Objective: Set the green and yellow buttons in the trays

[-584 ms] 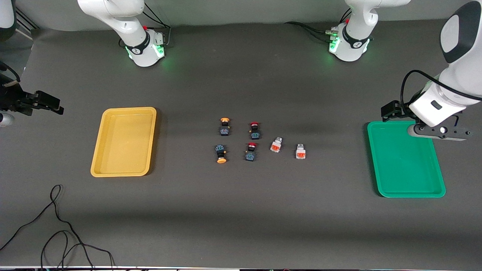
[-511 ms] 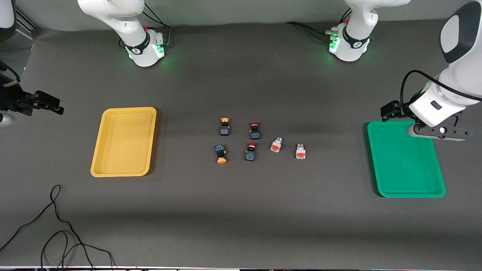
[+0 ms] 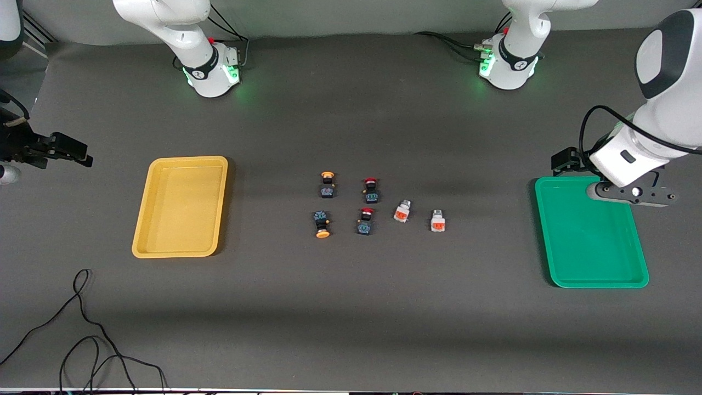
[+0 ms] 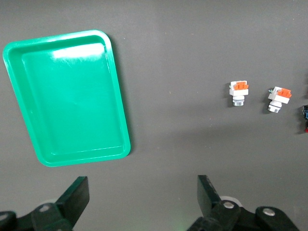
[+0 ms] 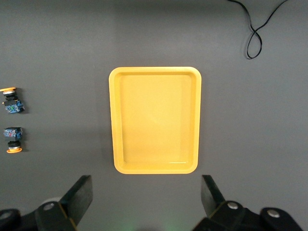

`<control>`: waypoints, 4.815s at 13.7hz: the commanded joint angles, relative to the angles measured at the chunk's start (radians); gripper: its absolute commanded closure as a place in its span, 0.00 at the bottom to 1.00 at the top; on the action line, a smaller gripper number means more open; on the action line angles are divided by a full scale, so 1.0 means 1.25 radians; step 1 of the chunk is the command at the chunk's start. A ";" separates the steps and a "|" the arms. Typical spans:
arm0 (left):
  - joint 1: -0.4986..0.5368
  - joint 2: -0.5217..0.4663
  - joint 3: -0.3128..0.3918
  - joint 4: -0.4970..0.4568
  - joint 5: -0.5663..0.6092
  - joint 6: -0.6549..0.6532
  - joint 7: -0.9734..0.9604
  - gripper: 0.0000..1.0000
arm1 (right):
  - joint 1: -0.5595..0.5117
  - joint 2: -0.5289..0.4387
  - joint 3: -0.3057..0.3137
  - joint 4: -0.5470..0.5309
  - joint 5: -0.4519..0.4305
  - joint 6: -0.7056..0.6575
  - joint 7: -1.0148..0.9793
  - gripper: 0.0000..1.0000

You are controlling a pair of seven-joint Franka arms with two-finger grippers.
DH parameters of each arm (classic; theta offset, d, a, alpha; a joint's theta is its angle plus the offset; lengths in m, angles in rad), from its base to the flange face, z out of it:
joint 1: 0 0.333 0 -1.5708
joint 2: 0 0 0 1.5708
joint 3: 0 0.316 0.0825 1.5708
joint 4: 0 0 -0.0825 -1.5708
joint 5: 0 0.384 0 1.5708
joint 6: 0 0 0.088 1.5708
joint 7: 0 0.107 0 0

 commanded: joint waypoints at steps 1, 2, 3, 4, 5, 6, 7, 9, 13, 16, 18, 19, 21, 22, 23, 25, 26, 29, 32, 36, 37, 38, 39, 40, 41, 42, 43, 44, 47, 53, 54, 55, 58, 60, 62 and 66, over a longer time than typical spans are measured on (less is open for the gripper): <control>0.008 -0.007 0.002 -0.009 -0.010 -0.009 0.017 0.00 | -0.002 -0.007 0.004 -0.002 -0.014 -0.019 -0.010 0.00; 0.008 -0.007 0.002 -0.008 -0.010 -0.011 0.017 0.00 | 0.010 -0.014 0.007 -0.012 -0.012 -0.026 -0.005 0.00; 0.010 -0.007 0.002 -0.009 -0.011 -0.011 0.017 0.00 | 0.042 -0.025 0.007 -0.023 -0.008 -0.027 0.008 0.00; 0.013 -0.006 0.002 -0.008 -0.011 -0.014 0.017 0.00 | 0.067 -0.029 0.007 -0.028 -0.003 -0.025 0.039 0.00; 0.017 -0.007 0.002 -0.008 -0.011 -0.014 0.017 0.00 | 0.091 -0.030 0.008 -0.033 0.005 -0.025 0.079 0.00; 0.017 -0.006 0.002 -0.008 -0.011 -0.015 0.018 0.00 | 0.132 -0.030 0.008 -0.039 0.022 -0.017 0.128 0.00; 0.017 -0.006 0.002 -0.008 -0.010 -0.014 0.019 0.00 | 0.180 -0.026 0.008 -0.040 0.032 -0.008 0.193 0.00; 0.017 -0.005 0.002 -0.006 -0.011 -0.012 0.019 0.00 | 0.298 -0.004 0.008 -0.041 0.036 0.030 0.345 0.00; 0.011 -0.004 0.000 -0.005 -0.014 -0.034 0.019 0.07 | 0.508 0.085 0.009 -0.014 0.036 0.114 0.614 0.00; 0.005 0.011 -0.005 0.008 -0.055 -0.030 0.006 0.08 | 0.582 0.136 0.009 0.004 0.036 0.166 0.679 0.00; 0.006 0.027 -0.003 0.013 -0.127 -0.016 0.002 0.08 | 0.610 0.180 0.008 -0.023 0.034 0.219 0.675 0.00; 0.001 0.038 -0.006 0.024 -0.130 -0.015 -0.021 0.08 | 0.611 0.198 0.008 -0.052 0.028 0.261 0.675 0.00; -0.030 0.052 -0.009 0.029 -0.129 -0.006 -0.081 0.08 | 0.611 0.232 0.008 -0.127 0.026 0.383 0.674 0.00; -0.049 0.058 -0.009 0.029 -0.125 -0.004 -0.103 0.08 | 0.611 0.256 0.008 -0.159 0.024 0.439 0.670 0.00; -0.068 0.074 -0.011 0.030 -0.122 0.017 -0.136 0.08 | 0.611 0.278 0.007 -0.191 0.023 0.496 0.666 0.00; -0.106 0.119 -0.009 0.030 -0.119 0.070 -0.206 0.08 | 0.610 0.317 0.007 -0.251 0.018 0.624 0.665 0.00; -0.122 0.152 -0.009 0.029 -0.119 0.110 -0.226 0.08 | 0.611 0.349 0.007 -0.259 0.018 0.666 0.666 0.00; -0.157 0.265 -0.009 0.022 -0.118 0.233 -0.307 0.06 | 0.616 0.429 0.006 -0.259 0.013 0.740 0.665 0.00; -0.184 0.346 -0.009 0.000 -0.118 0.370 -0.313 0.05 | 0.626 0.463 0.007 -0.260 0.005 0.765 0.668 0.00; -0.216 0.407 -0.008 -0.056 -0.118 0.530 -0.336 0.05 | 0.635 0.467 0.007 -0.261 0.005 0.763 0.671 0.52; -0.230 0.412 -0.007 -0.085 -0.117 0.575 -0.336 0.05 | 0.635 0.467 0.007 -0.261 0.005 0.760 0.669 0.69; -0.235 0.421 -0.006 -0.112 -0.114 0.620 -0.336 0.05 | 0.635 0.466 0.007 -0.261 0.005 0.758 0.666 0.78; -0.236 0.431 -0.006 -0.130 -0.114 0.660 -0.336 0.04 | 0.635 0.460 0.007 -0.261 0.005 0.753 0.665 0.79; -0.242 0.442 -0.006 -0.139 -0.113 0.678 -0.334 0.03 | 0.633 0.454 0.007 -0.260 0.005 0.737 0.665 0.80; -0.260 0.450 -0.003 -0.140 -0.104 0.680 -0.337 0.03 | 0.632 0.441 0.006 -0.258 0.005 0.720 0.664 0.80; -0.274 0.452 0.000 -0.140 -0.085 0.677 -0.339 0.03 | 0.628 0.418 0.004 -0.254 0.005 0.695 0.660 0.80; -0.275 0.452 0.000 -0.140 -0.067 0.669 -0.349 0.03 | 0.622 0.382 0.003 -0.246 0.007 0.654 0.646 0.80; -0.276 0.449 0.000 -0.140 -0.046 0.659 -0.353 0.04 | 0.617 0.342 0.002 -0.225 0.012 0.578 0.636 0.80; -0.276 0.448 0.000 -0.139 0.018 0.637 -0.382 0.23 | 0.575 0.242 0.001 -0.130 0.018 0.353 0.613 0.80; -0.272 0.419 -0.001 -0.123 0.037 0.548 -0.414 1.00 | 0.460 0.076 -0.175 -0.208 0.019 0.239 0.177 0.80; -0.268 0.393 -0.001 -0.112 0.037 0.499 -0.413 1.00 | 0.460 0.059 -0.245 -0.230 0.018 0.240 0.078 0.80; -0.262 0.366 -0.001 -0.097 0.037 0.445 -0.410 1.00 | 0.460 0.048 -0.324 -0.250 0.019 0.247 -0.013 0.80; -0.234 0.294 -0.001 0.012 0.037 0.200 -0.403 1.00 | 0.463 0.038 -0.487 -0.332 0.019 0.344 -0.228 0.80; -0.200 0.284 -0.002 0.129 0.037 0.040 -0.390 1.00 | 0.458 0.050 -0.529 -0.436 0.027 0.491 -0.291 0.80; -0.165 0.281 -0.001 0.215 0.037 -0.060 -0.349 1.00 | 0.457 0.112 -0.541 -0.513 0.107 0.636 -0.343 0.80; -0.034 0.241 -0.001 0.231 0.037 -0.108 -0.168 1.00 | 0.447 0.326 -0.539 -0.508 0.360 0.756 -0.543 0.80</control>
